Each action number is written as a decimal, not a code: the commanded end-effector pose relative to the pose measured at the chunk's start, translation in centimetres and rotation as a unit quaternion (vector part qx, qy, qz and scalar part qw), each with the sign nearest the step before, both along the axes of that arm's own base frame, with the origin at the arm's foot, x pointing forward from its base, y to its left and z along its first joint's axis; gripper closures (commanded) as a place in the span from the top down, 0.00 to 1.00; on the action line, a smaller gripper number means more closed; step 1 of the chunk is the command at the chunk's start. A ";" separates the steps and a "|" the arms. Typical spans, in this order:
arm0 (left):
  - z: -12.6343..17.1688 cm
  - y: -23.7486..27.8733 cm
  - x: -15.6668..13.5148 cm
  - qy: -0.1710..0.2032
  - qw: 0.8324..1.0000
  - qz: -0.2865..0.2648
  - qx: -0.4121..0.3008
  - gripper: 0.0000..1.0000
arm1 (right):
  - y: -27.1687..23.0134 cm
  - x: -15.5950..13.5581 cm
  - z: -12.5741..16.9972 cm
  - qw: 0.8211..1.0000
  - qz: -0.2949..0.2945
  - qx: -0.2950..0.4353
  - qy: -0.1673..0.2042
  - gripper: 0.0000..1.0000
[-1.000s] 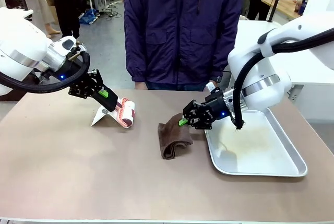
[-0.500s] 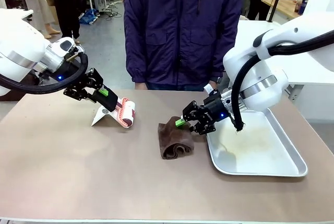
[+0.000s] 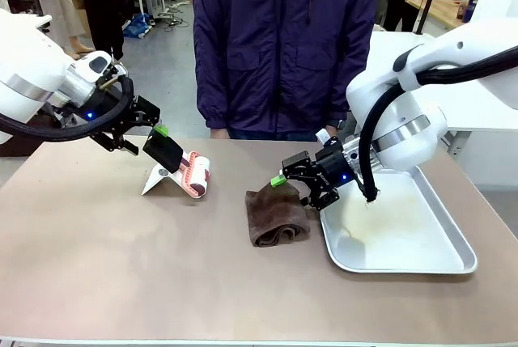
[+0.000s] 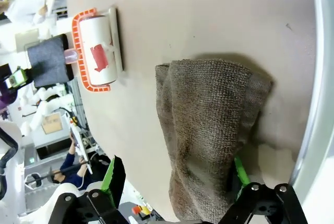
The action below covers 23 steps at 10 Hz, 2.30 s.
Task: Clean the surface of the table.
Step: Return the Lint Roller and towel to their original positions.
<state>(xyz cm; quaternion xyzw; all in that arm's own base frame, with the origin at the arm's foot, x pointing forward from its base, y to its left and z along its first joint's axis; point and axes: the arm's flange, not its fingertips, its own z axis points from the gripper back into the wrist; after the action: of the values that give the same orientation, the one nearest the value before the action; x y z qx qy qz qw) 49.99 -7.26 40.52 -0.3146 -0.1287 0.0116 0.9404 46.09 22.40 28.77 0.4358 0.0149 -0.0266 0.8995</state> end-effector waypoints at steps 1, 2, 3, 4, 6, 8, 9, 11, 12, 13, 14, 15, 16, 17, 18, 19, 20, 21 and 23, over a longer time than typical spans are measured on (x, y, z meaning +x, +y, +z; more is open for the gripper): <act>1.3 1.0 -1.9 -0.030 0.999 0.001 -0.014 1.00 | -0.3 0.0 0.6 1.000 -0.008 0.003 0.002 1.00; 2.5 1.4 -2.7 -0.044 0.999 0.004 -0.023 1.00 | -0.7 -0.2 0.8 1.000 -0.009 0.010 -0.001 1.00; 3.8 1.9 -3.9 -0.060 0.998 0.007 -0.034 1.00 | -1.3 -0.4 1.2 1.000 -0.010 0.024 -0.004 1.00; 4.5 2.2 -4.7 -0.070 0.997 0.008 -0.042 1.00 | -2.0 -0.6 1.6 0.999 -0.014 0.034 -0.009 1.00; 6.6 3.1 -7.6 -0.108 0.992 0.015 -0.057 1.00 | -3.8 -1.7 3.0 0.997 -0.022 0.064 -0.031 1.00; 8.0 3.7 -9.9 -0.143 0.987 0.016 -0.065 1.00 | -5.9 -3.0 4.1 0.991 -0.022 0.125 -0.045 1.00; 8.5 3.8 -10.8 -0.152 0.986 0.005 -0.075 1.00 | -7.0 -3.7 4.3 0.985 -0.039 0.161 -0.049 1.00; 8.8 4.3 -12.4 -0.149 0.981 -0.039 -0.121 1.00 | -8.4 -5.3 4.4 0.972 -0.033 0.229 -0.046 1.00; 8.6 4.8 -13.3 -0.142 0.978 -0.052 -0.146 1.00 | -9.0 -6.2 4.2 0.964 -0.018 0.263 -0.038 1.00; 8.2 5.6 -14.8 -0.135 0.973 -0.061 -0.177 1.00 | -10.0 -7.4 3.7 0.952 0.010 0.304 -0.021 1.00; 7.9 6.6 -16.5 -0.125 0.971 -0.072 -0.193 1.00 | -11.2 -8.5 3.3 0.936 0.036 0.349 -0.007 1.00; 7.6 7.7 -18.1 -0.103 0.967 -0.102 -0.209 1.00 | -12.7 -9.2 3.0 0.925 0.050 0.377 0.001 1.00; 6.9 9.1 -19.3 -0.089 0.964 -0.109 -0.224 1.00 | -14.1 -10.0 2.9 0.916 0.072 0.395 0.004 1.00; 5.8 10.5 -20.4 -0.066 0.958 -0.131 -0.247 1.00 | -15.7 -10.8 3.3 0.910 0.082 0.406 0.000 1.00; 4.3 11.8 -20.9 -0.046 0.952 -0.140 -0.269 1.00 | -17.2 -11.6 4.2 0.906 0.087 0.414 -0.009 1.00; 2.3 12.9 -21.2 -0.033 0.933 -0.184 -0.308 1.00 | -18.5 -12.4 5.2 0.908 0.089 0.408 -0.018 1.00; 0.1 14.0 -20.9 -0.034 0.921 -0.199 -0.333 1.00 | -19.3 -13.3 6.4 0.918 0.066 0.391 -0.029 1.00; -2.0 14.8 -20.2 -0.045 0.904 -0.218 -0.364 1.00 | -19.8 -14.5 7.8 0.926 0.056 0.371 -0.043 1.00; -5.1 15.9 -17.6 -0.035 0.894 -0.189 -0.405 1.00 | -20.1 -16.4 10.0 0.943 0.029 0.326 -0.065 1.00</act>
<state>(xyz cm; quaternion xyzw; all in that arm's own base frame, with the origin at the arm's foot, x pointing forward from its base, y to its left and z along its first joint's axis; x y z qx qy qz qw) 30.84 8.11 36.55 -0.6677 -0.0816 -0.1347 0.7276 35.41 0.28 37.46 0.7318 -0.0158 0.0537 0.6792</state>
